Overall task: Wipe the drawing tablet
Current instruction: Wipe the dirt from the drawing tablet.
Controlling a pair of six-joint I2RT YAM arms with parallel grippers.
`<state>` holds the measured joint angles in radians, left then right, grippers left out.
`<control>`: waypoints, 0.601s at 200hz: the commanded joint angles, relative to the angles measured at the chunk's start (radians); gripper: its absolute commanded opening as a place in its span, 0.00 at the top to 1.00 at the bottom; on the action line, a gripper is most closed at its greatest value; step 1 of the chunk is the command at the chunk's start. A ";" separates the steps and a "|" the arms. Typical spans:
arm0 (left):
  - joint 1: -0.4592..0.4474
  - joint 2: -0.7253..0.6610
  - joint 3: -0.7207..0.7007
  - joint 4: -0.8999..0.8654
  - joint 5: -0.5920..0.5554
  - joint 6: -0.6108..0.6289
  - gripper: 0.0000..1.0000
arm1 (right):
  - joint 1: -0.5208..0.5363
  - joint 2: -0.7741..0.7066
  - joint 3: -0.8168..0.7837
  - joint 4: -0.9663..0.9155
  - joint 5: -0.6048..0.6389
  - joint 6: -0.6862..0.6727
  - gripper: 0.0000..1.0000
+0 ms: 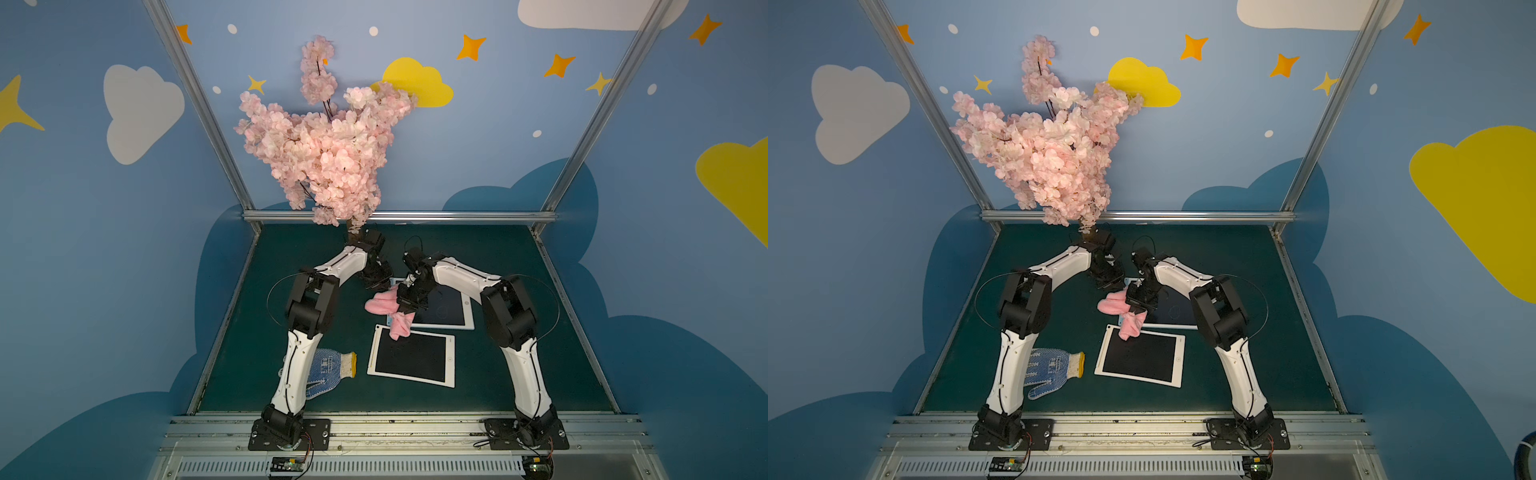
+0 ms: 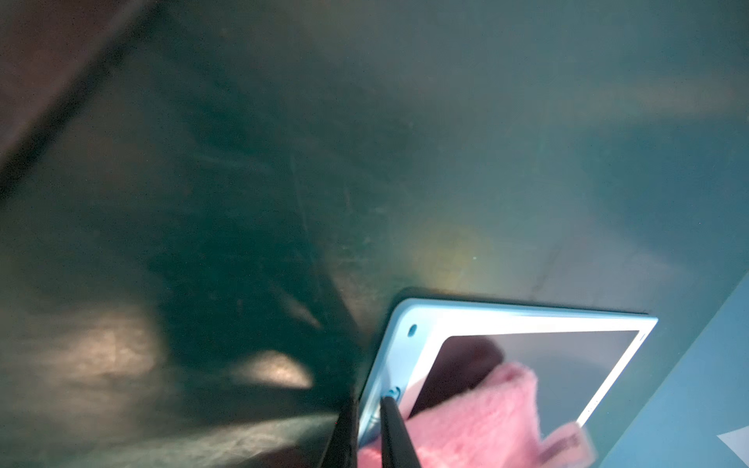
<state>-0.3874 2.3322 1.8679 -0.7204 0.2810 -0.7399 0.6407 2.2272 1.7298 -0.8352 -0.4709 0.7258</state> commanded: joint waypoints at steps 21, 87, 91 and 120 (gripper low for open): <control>-0.008 0.016 -0.001 -0.034 0.001 0.016 0.85 | -0.058 -0.145 -0.200 -0.018 0.055 -0.054 1.00; -0.012 0.005 -0.003 -0.034 0.004 0.017 0.85 | -0.230 -0.309 -0.423 0.005 0.098 -0.126 1.00; -0.012 0.003 -0.003 -0.034 0.004 0.017 0.85 | -0.224 -0.305 -0.415 0.006 0.097 -0.124 1.00; -0.016 0.003 -0.004 -0.034 0.007 0.016 0.85 | -0.088 -0.216 -0.275 -0.013 0.084 -0.091 1.00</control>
<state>-0.3893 2.3322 1.8679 -0.7216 0.2794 -0.7383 0.4278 1.9511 1.3422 -0.8368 -0.3759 0.6281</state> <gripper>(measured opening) 0.149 0.064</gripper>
